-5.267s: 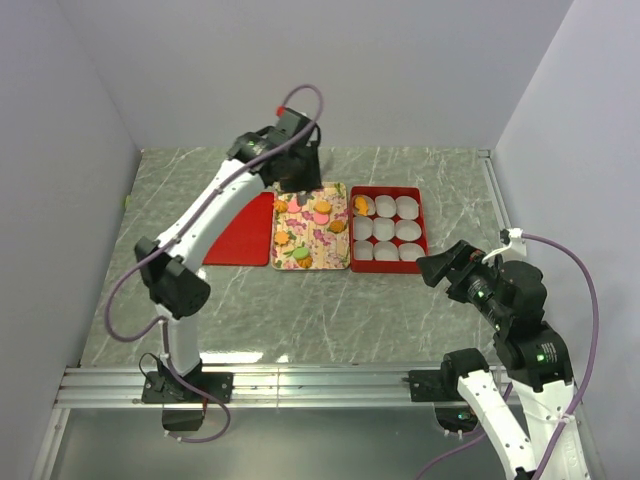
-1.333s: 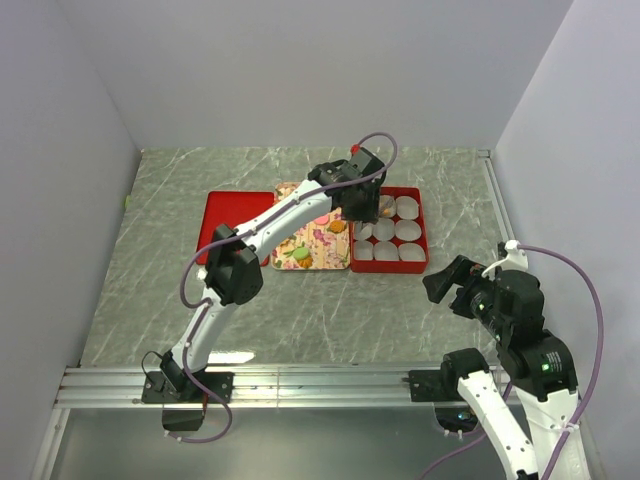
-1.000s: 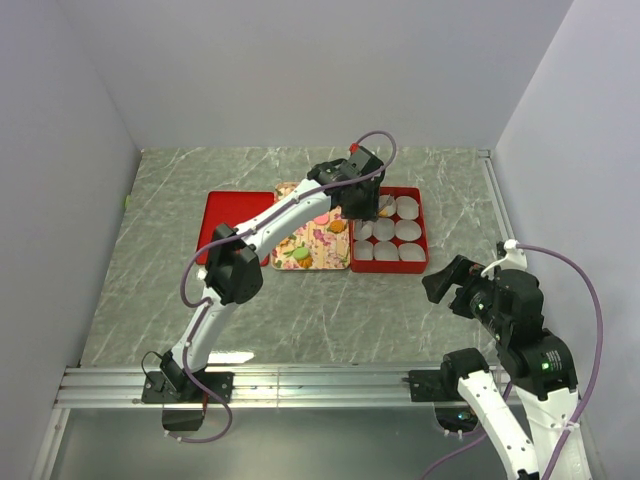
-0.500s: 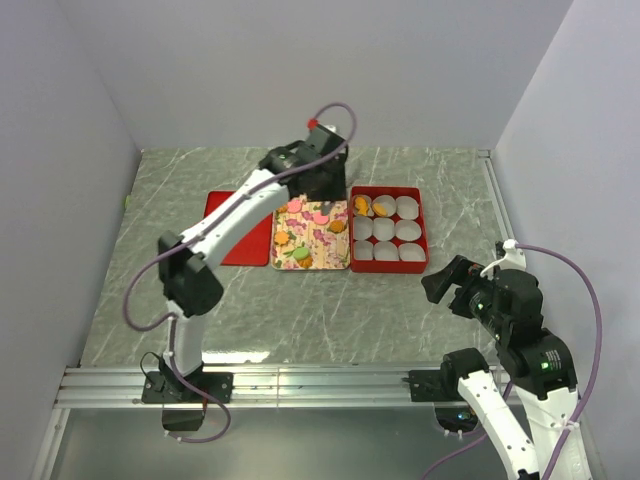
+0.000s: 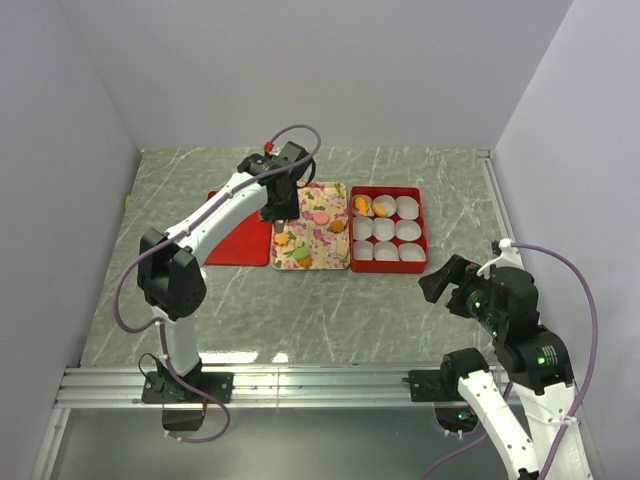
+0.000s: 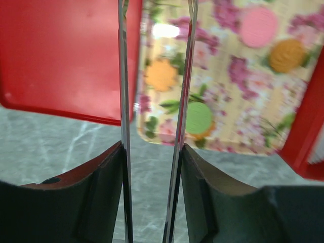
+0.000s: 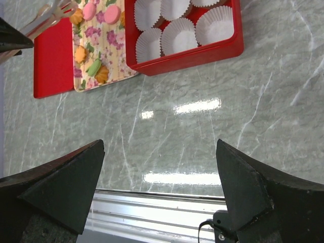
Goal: Pack the cookies
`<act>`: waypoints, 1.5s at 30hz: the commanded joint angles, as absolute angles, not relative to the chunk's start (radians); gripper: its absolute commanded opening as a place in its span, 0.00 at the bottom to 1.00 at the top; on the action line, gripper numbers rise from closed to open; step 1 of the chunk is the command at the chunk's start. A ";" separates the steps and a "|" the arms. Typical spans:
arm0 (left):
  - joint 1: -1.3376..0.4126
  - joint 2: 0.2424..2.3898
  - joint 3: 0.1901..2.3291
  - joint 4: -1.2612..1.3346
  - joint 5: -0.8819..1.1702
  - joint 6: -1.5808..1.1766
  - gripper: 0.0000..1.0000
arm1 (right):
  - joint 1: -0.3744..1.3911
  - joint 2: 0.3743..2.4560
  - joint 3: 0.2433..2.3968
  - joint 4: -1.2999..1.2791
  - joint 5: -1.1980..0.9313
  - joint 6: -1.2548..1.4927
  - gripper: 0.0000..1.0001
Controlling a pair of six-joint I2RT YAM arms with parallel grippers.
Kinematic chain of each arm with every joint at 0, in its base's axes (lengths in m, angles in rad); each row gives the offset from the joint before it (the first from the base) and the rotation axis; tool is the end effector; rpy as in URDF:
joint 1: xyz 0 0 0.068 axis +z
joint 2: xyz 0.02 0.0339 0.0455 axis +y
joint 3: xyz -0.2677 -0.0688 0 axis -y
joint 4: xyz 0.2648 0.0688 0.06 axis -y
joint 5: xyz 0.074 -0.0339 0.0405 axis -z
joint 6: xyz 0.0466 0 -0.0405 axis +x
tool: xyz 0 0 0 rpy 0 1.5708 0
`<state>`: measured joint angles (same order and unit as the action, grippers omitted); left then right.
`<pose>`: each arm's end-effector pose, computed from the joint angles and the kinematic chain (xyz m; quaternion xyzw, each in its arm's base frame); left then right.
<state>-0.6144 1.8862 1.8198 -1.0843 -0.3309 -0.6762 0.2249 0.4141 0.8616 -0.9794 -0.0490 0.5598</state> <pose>0.3514 -0.2294 0.3025 -0.0641 0.9631 0.0050 0.2612 0.0888 0.0226 0.3288 0.1326 0.8577 0.2094 0.4504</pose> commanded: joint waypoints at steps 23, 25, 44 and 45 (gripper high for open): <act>-0.581 1.933 1.934 -1.149 -0.351 -0.696 0.52 | 0.232 0.433 0.853 -0.928 -0.054 0.561 0.98; -0.580 1.928 1.933 -1.138 -0.345 -0.695 0.52 | 0.230 0.433 0.853 -0.928 -0.054 0.561 0.98; -0.580 2.042 2.011 -1.154 -0.334 -0.675 0.52 | 0.232 0.436 0.851 -0.928 -0.052 0.558 0.98; -0.578 2.046 2.011 -1.155 -0.334 -0.675 0.52 | 0.232 0.436 0.851 -0.928 -0.052 0.558 0.98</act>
